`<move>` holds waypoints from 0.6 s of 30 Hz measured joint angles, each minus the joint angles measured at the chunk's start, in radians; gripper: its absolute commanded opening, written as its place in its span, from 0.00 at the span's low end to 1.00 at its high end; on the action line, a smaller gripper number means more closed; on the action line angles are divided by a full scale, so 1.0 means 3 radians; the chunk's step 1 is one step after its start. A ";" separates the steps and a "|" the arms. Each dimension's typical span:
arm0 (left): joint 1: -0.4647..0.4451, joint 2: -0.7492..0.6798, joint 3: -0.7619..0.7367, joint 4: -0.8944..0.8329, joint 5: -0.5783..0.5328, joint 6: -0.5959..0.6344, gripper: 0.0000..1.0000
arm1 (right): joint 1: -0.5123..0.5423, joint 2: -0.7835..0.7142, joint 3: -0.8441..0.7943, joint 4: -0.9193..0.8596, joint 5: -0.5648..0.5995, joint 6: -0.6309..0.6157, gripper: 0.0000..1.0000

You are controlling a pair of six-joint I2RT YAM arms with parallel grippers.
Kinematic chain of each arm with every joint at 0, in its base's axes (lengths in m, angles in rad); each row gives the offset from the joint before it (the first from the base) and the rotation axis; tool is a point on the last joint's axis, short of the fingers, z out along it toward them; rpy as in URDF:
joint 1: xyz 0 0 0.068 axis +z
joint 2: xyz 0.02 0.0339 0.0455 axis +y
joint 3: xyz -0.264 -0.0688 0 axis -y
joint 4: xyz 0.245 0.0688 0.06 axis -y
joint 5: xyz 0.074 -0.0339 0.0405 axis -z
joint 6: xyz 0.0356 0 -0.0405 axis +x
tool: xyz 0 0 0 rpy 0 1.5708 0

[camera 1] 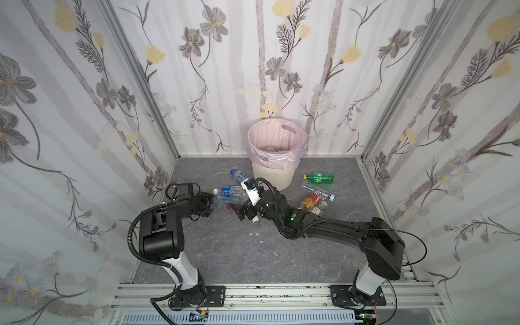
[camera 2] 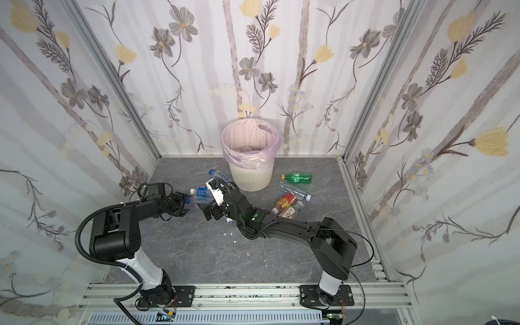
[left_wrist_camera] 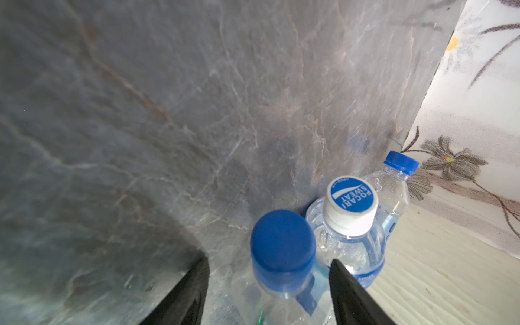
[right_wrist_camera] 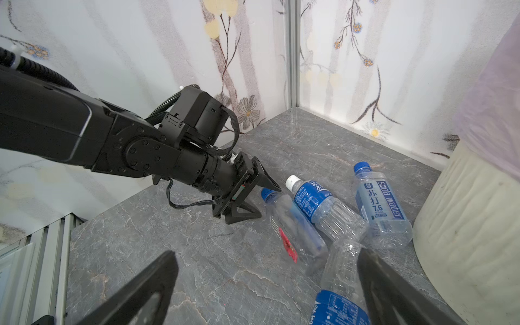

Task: Throw the plastic bottles in the bin
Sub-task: 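Close the left gripper on the blue cap of the clear bottle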

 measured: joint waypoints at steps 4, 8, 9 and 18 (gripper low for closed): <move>0.0001 0.0072 0.0001 0.0118 0.0074 -0.0004 0.58 | 0.0006 0.0018 0.0001 -0.0004 0.0000 0.0020 1.00; 0.0001 0.0104 -0.0004 0.0181 0.0081 -0.0008 0.53 | 0.0013 0.0018 0.0006 -0.0001 0.0000 0.0020 1.00; 0.0001 0.0111 -0.0009 0.0201 0.0081 -0.0009 0.51 | 0.0013 0.0018 0.0006 -0.0003 0.0000 0.0020 1.00; 0.0008 0.0128 -0.0094 0.0341 0.0112 -0.0014 0.41 | 0.0013 0.0018 0.0006 -0.0005 0.0003 0.0020 1.00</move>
